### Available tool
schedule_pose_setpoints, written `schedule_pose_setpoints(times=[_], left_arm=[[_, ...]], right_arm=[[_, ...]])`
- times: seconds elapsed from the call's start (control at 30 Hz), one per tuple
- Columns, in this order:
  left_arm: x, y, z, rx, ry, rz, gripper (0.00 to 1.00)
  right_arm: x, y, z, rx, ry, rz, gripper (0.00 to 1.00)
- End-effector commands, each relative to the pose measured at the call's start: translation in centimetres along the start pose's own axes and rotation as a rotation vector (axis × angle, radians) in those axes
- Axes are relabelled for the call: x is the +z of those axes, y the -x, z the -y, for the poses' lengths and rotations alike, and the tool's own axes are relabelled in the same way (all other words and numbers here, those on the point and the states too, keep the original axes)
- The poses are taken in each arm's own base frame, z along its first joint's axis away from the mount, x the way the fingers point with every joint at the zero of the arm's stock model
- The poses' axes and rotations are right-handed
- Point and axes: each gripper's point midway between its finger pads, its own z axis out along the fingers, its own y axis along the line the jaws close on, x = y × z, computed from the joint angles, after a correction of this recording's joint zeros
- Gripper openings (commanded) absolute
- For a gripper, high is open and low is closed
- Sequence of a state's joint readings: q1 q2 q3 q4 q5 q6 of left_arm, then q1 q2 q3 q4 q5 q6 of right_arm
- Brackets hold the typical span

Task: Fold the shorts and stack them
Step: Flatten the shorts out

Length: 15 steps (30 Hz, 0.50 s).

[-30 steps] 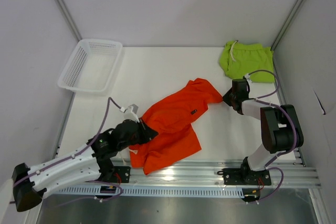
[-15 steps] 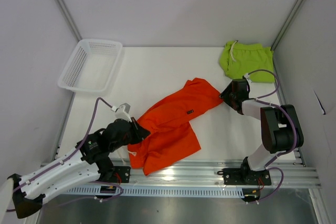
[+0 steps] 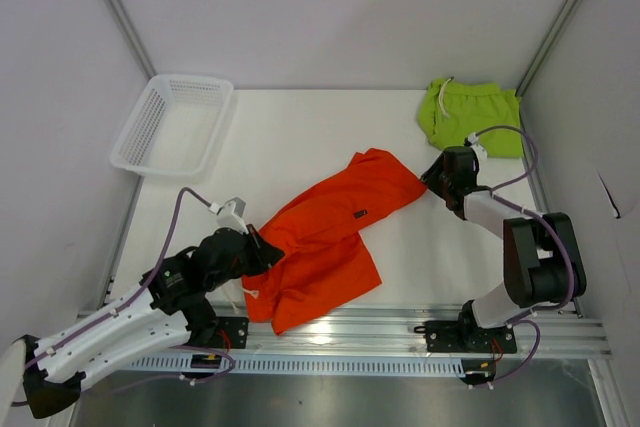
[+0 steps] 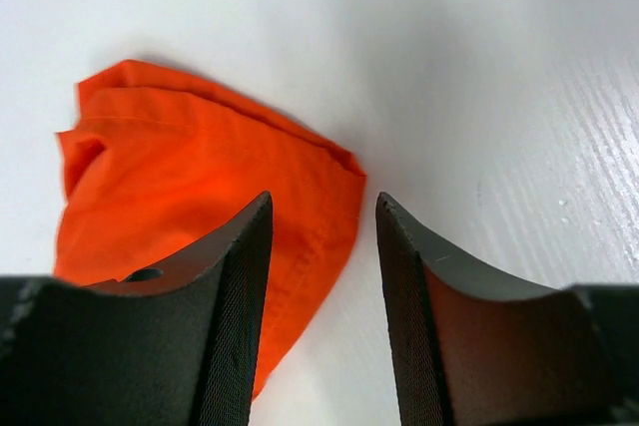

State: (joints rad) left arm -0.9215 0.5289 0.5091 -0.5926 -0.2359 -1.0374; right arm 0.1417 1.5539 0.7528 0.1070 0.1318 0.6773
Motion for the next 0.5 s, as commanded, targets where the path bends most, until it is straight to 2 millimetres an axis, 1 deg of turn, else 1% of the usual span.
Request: schedule_pose_setpoints(times=[0.0,0.1,0.23,0.33,0.47], left_arm=[[0.0,0.6,0.6,-0.005,-0.024,0.023,0.0],[0.2,0.4,0.6,-0.005,-0.025,0.015,0.0],[0.3,0.4,0.6,-0.005,-0.023,0.013,0.0],[0.2,0.4,0.6,-0.004,-0.024,0.014,0.0],[0.3,0.4,0.5,-0.004,-0.02,0.015,0.0]], right_arm=[[-1.4,2.3,-2.3,-0.048,0.043,0.094,0.48],[-1.2,1.7,-2.9,-0.055,0.057,0.074,0.48],[-0.1,0.0,-2.5,-0.043,0.045,0.012,0.47],[0.4,-0.5,-2.5,-0.035,0.044,-0.01,0.47],[1.6,-1.4,-2.3,-0.03,0.034,-0.052,0.47]])
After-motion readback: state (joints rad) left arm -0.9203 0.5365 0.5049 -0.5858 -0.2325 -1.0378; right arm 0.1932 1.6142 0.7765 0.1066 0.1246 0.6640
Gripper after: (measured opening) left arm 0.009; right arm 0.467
